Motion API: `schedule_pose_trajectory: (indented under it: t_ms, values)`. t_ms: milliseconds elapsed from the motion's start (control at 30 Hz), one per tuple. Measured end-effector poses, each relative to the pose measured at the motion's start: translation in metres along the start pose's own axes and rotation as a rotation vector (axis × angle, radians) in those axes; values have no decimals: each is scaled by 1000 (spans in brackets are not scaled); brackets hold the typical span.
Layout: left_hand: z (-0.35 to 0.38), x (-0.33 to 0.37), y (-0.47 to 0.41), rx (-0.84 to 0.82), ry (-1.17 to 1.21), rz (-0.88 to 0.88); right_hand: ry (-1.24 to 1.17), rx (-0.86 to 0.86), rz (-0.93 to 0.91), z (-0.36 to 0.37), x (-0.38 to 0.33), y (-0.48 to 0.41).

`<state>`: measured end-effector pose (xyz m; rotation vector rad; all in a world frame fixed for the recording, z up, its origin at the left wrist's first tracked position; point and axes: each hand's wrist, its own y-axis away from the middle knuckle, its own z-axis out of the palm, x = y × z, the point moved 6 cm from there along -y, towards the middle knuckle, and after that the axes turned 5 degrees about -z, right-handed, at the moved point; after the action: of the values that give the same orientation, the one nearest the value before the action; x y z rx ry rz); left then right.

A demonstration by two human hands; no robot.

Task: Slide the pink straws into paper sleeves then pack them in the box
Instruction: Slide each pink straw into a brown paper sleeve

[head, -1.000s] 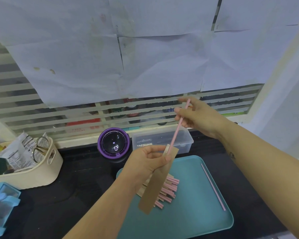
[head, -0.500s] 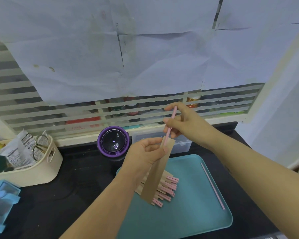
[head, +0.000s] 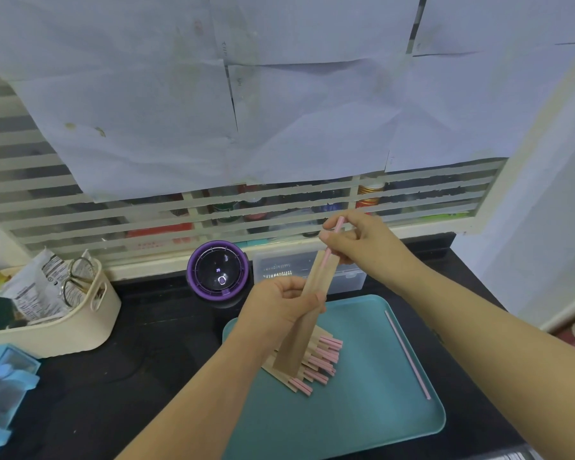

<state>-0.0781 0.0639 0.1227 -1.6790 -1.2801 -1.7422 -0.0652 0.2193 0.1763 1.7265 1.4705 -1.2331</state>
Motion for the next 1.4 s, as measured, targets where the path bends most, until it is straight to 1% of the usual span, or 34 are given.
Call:
schedule_pose_trajectory:
  t_ms: [333, 433, 500, 567, 633, 700, 733, 800, 833, 900, 1000, 1067, 1133, 1300, 1400]
  values:
    - [2, 4, -3, 20, 29, 29, 321, 87, -89, 7, -6, 4]
    - [1, 4, -5, 24, 38, 39, 353, 79, -99, 10, -8, 5]
    - [0, 3, -5, 23, 41, 48, 307, 48, -91, 9, -13, 6]
    - [0, 1, -7, 18, 60, 46, 196, 21, -20, 0, -8, 7]
    - [-2, -1, -8, 19, 73, 45, 160, 29, 83, -16, 16, 8]
    - [-5, -9, -10, 27, 90, 39, 240, 27, 235, -28, 63, 13]
    - [-7, -14, -11, 32, 107, 30, 307, -15, 333, -28, 92, 20]
    - [-7, -25, -15, 41, 150, -1, 535, -176, 515, -20, 151, 42]
    - [-8, -29, -17, 46, 171, -14, 626, -234, 569, -14, 175, 54]
    - [-7, -38, -22, 57, 202, -41, 627, -231, 669, -5, 212, 77]
    - [-8, -45, -26, 59, 213, -58, 673, -168, 707, 5, 233, 91]
    - [-6, -49, -27, 59, 205, -69, 734, -167, 684, 11, 237, 92]
    - [-5, -52, -27, 62, 209, -84, 740, -189, 684, 16, 240, 95]
    - [-5, -51, -26, 61, 217, -92, 869, -387, 673, 32, 244, 104]
    - [-8, -52, -26, 69, 212, -100, 888, -510, 648, 40, 236, 99]
